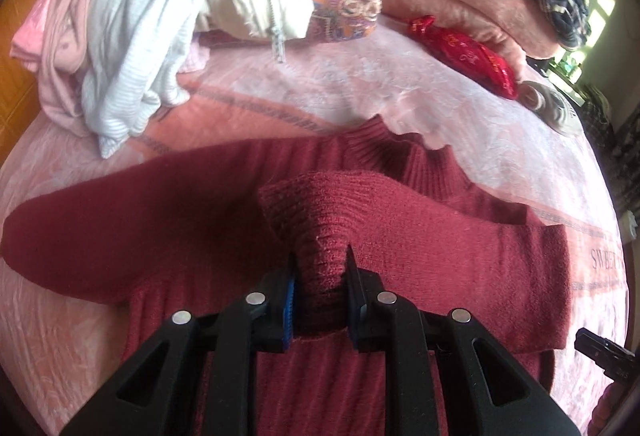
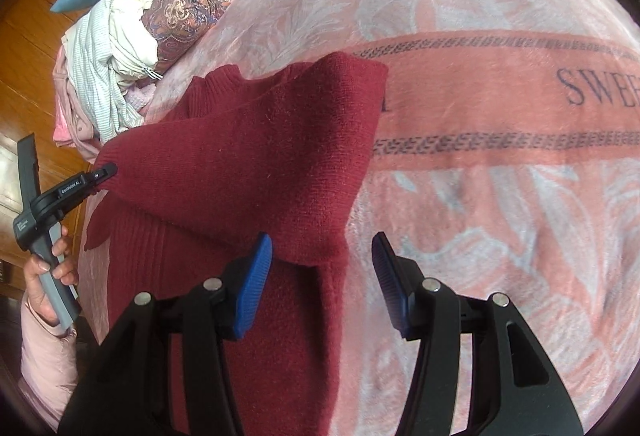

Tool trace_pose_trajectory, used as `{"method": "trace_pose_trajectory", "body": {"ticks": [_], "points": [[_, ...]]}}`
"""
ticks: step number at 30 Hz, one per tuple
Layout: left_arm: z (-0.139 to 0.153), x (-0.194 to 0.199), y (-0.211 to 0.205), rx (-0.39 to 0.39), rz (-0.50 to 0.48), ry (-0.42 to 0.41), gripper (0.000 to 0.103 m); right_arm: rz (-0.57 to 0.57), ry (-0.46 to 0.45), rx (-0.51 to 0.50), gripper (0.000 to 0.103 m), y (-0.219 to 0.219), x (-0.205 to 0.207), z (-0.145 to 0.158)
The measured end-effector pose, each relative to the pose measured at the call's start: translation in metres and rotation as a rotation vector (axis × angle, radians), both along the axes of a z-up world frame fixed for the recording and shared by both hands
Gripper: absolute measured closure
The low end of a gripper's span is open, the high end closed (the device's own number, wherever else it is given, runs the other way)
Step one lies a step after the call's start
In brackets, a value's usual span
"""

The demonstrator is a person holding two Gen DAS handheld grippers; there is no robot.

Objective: Fold small clothes
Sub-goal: 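Lay the cuff flat across the sweater body with the left tool, then open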

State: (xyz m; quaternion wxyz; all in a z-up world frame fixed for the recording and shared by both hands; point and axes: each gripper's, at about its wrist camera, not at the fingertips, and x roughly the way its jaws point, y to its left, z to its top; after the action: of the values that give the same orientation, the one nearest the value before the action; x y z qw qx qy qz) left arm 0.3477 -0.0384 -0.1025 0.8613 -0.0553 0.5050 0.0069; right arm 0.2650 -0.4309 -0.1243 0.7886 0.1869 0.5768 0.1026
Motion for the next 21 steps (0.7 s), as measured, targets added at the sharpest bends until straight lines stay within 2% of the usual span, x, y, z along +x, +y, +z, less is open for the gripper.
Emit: {"method": "trace_pose_trajectory", "body": {"ticks": [5, 6, 7, 8, 11, 14, 18, 21], "points": [[-0.018, 0.007, 0.016, 0.015, 0.02, 0.036, 0.079, -0.012, 0.044, -0.006, 0.051, 0.009, 0.009, -0.02], [-0.023, 0.007, 0.018, 0.018, 0.023, 0.046, 0.078, -0.015, 0.06, -0.017, 0.054, 0.01, 0.011, -0.025], [-0.028, 0.008, 0.02, 0.022, 0.024, 0.055, 0.078, -0.012, 0.073, -0.016, 0.067, 0.011, 0.012, -0.029], [-0.035, 0.008, 0.022, 0.025, 0.023, 0.069, 0.077, -0.004, 0.091, -0.012, 0.074, 0.012, 0.013, -0.034], [-0.051, 0.01, 0.028, 0.032, 0.028, 0.102, 0.072, -0.007, 0.086, -0.029, 0.079, 0.012, 0.011, -0.04], [-0.062, 0.011, 0.036, 0.038, 0.039, 0.121, 0.064, -0.024, 0.092, -0.029, 0.081, 0.011, 0.01, -0.043], [-0.059, 0.008, 0.054, 0.028, 0.07, 0.123, 0.054, -0.022, 0.095, -0.037, 0.08, 0.011, 0.008, -0.043], [-0.045, 0.004, 0.075, 0.05, 0.133, 0.093, 0.055, -0.022, 0.1, -0.052, 0.077, 0.012, 0.007, -0.039]]}}
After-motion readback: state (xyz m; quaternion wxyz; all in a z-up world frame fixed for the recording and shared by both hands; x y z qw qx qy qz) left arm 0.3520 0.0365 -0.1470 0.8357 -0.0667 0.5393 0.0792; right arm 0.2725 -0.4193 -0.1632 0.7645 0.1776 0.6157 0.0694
